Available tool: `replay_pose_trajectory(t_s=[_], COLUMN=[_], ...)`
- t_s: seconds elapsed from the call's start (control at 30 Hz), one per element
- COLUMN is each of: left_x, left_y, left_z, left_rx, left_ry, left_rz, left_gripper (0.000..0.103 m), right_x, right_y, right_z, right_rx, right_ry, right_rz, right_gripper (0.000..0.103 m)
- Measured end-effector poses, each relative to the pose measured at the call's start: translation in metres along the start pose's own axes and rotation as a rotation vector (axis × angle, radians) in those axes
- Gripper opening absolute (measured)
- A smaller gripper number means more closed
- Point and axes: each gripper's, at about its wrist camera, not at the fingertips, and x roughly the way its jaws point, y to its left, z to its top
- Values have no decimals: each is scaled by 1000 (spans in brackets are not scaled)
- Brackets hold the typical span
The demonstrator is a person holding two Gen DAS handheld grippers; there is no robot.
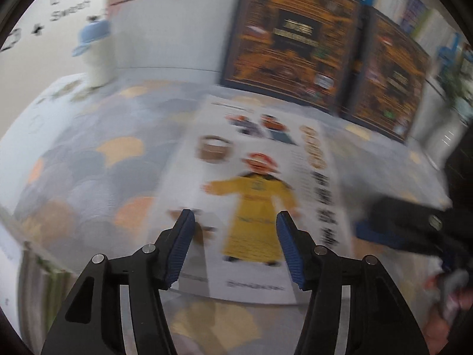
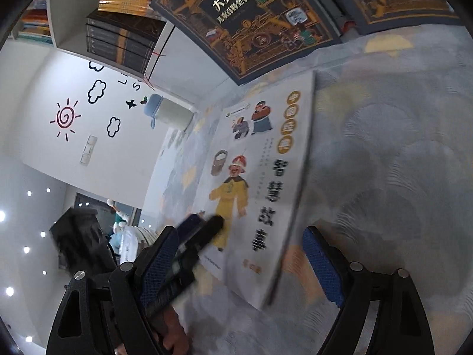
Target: Organize books
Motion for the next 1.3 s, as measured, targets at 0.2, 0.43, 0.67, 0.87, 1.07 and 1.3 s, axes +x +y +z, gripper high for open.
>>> replay_pose_trajectory(t_s=[0.2,0.43,0.67,0.87,1.07,1.3], left_x=[4,8,5,-15,-51,-114], left_y=[7,30,18,6,4,-3], left_z=[2,12,8,-18,-62,-145], left_rx=[4,-102,-88,-52,-49,75], left_ry=[-23,-10,82,139,186,230], left_rz=[167,216,97,8,-169,-306], left_gripper=[60,71,71,70,70,70], right_x=[0,2,4,-12,-45,-83], right_y=[-1,0,5,5,9,22], right_z=[2,3,1,-20,-76,-164], right_rx=[20,17,-5,-10,-25,-72], right_ry=[-1,-4,17,21,19,64], right_rz=[1,-11,-21,-63,-135,-184], right_gripper=[84,85,88,88,88,88])
